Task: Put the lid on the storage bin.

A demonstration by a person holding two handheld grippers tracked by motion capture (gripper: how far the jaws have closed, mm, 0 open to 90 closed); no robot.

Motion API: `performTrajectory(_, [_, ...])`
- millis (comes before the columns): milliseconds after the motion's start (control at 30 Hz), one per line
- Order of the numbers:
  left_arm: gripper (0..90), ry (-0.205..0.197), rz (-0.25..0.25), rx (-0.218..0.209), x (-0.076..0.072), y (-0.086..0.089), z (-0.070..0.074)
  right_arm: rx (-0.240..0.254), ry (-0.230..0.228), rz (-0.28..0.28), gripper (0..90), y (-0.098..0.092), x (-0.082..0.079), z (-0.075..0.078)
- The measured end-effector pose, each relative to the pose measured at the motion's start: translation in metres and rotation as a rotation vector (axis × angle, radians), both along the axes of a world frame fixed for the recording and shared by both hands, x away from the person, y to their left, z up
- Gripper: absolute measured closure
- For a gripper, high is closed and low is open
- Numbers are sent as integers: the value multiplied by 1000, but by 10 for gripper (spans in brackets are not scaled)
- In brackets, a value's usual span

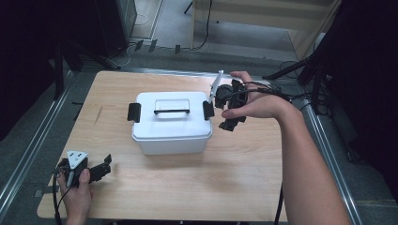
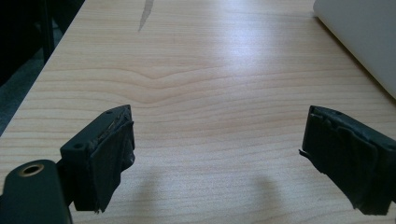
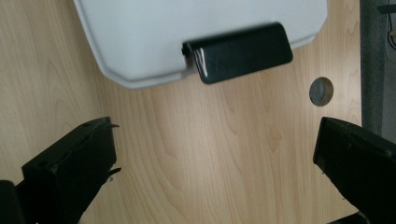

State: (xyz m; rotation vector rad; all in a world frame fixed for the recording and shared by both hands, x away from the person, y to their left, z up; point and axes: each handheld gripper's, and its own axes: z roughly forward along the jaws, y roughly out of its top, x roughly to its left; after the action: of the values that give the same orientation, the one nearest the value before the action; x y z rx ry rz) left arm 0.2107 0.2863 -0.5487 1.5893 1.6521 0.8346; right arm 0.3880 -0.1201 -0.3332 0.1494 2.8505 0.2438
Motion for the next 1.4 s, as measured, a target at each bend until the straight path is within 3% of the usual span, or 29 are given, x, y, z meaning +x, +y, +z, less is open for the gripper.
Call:
performTrajectory(833, [95,0,2,10,0,-1,0,33,20,-101,0,-69,-12,-39])
performTrajectory(1400, [95,1,2,20,-1,-2,-1,79,34,-178,0,-106,-29,-87])
